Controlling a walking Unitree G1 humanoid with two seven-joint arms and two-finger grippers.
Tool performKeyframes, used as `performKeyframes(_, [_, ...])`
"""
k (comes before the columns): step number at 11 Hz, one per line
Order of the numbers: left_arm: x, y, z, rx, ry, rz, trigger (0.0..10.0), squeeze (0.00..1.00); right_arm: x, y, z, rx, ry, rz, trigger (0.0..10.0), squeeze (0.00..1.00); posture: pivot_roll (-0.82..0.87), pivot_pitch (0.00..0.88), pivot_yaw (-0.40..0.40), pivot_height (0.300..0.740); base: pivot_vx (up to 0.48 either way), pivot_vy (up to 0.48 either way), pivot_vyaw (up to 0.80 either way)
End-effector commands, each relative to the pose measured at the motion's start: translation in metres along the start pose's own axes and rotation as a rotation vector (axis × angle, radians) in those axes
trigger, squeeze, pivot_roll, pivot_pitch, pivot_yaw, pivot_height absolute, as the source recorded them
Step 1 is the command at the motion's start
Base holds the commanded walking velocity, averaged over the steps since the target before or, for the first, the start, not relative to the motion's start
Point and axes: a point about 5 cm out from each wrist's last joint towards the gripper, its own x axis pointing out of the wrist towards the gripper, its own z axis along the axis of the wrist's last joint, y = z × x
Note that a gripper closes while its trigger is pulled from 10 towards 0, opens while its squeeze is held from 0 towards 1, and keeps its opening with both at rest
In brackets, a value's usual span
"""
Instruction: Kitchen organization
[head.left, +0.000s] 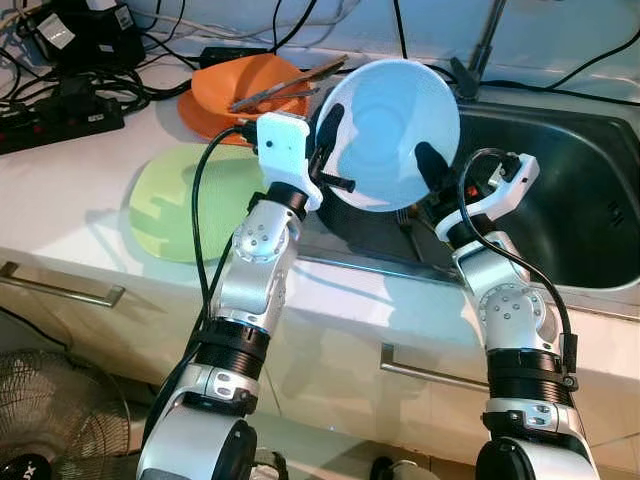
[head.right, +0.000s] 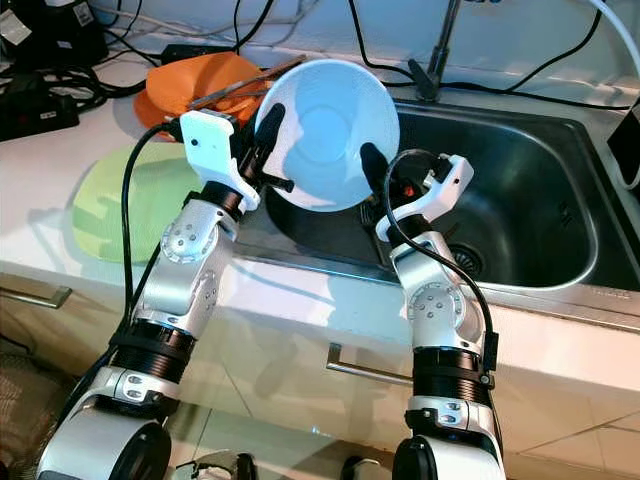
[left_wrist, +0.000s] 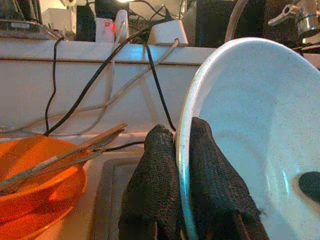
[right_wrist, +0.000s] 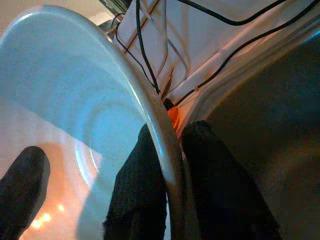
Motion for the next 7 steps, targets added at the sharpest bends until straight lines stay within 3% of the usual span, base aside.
performKeyframes(1, [-0.0003,0.0033,0.0068,0.02,-0.027,0.015,10.0,0.0,0.0017,0.0041,0.0031,0.01,-0.009,0.02,0.0,0.0,0.06,0.047,0.039,0.74,0.0,0.0,0.0])
performKeyframes(7, [0.0014,0.0089,0.0058,0.055,-0.009,0.041,10.0,0.0,0.0039,0.0044,0.0031,0.015,-0.022,0.011,0.0,0.0,0.06,0.06,0.041,0.74,0.0,0.0,0.0])
